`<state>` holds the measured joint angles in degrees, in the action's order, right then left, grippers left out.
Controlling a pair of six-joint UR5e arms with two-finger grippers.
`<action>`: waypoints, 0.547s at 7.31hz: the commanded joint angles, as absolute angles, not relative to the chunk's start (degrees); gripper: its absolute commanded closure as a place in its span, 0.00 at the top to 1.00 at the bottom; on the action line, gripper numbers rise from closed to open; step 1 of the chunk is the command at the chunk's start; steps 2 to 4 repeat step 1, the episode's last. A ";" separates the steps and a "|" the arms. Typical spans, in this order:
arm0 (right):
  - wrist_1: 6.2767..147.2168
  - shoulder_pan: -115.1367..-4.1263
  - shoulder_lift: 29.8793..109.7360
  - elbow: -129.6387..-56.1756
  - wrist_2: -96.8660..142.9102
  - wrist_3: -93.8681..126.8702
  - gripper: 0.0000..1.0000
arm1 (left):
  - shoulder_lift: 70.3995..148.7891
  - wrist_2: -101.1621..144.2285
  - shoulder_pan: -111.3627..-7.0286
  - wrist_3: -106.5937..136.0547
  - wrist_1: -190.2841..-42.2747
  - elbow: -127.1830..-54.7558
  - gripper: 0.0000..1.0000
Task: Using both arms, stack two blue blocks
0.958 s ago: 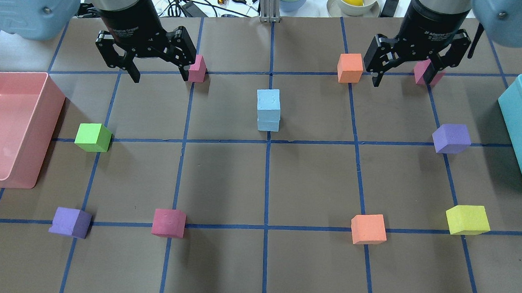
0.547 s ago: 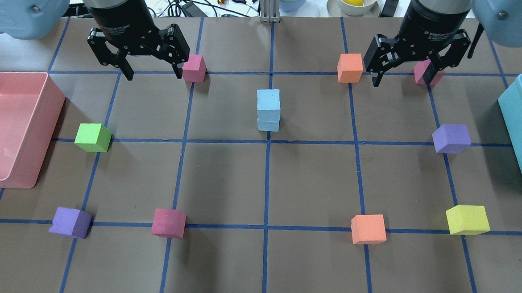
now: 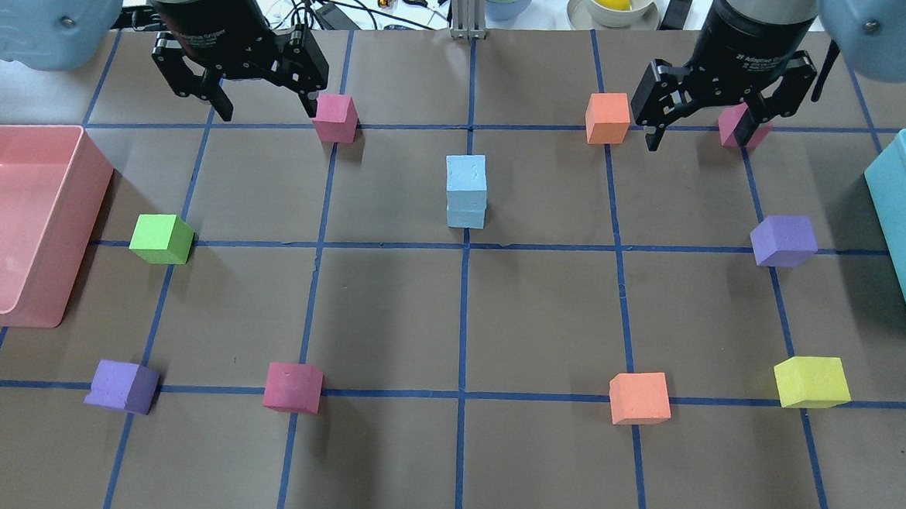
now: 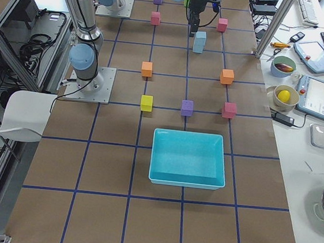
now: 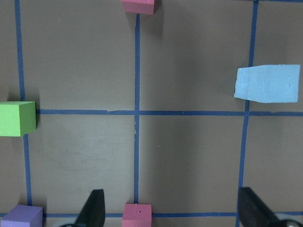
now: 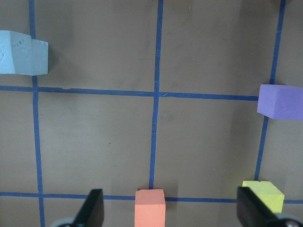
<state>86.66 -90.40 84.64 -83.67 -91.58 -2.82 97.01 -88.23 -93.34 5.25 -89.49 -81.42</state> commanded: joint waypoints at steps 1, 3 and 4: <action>86.66 -90.35 84.64 -83.67 -91.58 -3.07 1.00 | 97.03 -88.24 -93.34 5.19 -89.38 -81.39 1.00; 86.66 -90.35 84.64 -83.67 -91.58 -3.07 1.00 | 97.03 -88.24 -93.34 5.19 -89.38 -81.39 1.00; 86.66 -90.35 84.64 -83.67 -91.58 -3.07 1.00 | 97.03 -88.24 -93.34 5.19 -89.38 -81.39 1.00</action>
